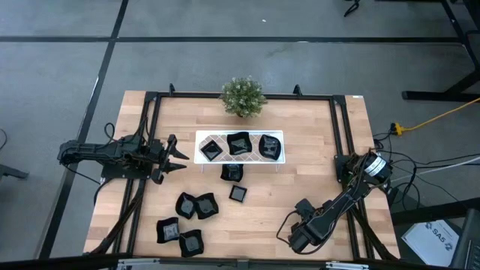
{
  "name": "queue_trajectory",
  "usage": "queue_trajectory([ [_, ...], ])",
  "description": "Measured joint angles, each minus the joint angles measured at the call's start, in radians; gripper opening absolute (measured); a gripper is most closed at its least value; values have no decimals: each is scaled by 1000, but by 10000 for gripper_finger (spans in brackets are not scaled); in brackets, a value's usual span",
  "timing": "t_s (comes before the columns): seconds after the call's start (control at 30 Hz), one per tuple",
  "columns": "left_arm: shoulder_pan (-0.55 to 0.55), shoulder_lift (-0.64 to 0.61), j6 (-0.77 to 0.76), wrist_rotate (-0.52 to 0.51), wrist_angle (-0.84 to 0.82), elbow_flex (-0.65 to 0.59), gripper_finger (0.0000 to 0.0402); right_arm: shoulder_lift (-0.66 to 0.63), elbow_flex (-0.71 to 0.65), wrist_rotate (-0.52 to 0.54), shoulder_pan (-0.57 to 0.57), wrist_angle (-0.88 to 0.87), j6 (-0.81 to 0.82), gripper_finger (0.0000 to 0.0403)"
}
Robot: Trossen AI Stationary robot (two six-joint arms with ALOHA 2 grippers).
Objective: Pick & Place Mini shaped plates
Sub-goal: Stack the black square plate on top of the black square plate on the shelf
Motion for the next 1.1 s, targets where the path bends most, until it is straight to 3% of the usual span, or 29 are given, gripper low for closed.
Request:
queue_trajectory([
  [0.3, 0, 0, 0, 0, 0, 0, 143, 0, 0, 0, 0, -4, 0, 8],
  [0.57, 0, 0, 0, 0, 0, 0, 143, 0, 4, 3, 0, -4, -5, 12],
  [0.77, 0, 0, 0, 0, 0, 0, 143, 0, 46, 81, -4, -25, -29, 9],
  [1.1, 0, 0, 0, 0, 0, 0, 143, 0, 136, 228, -68, -20, -250, 4],
])
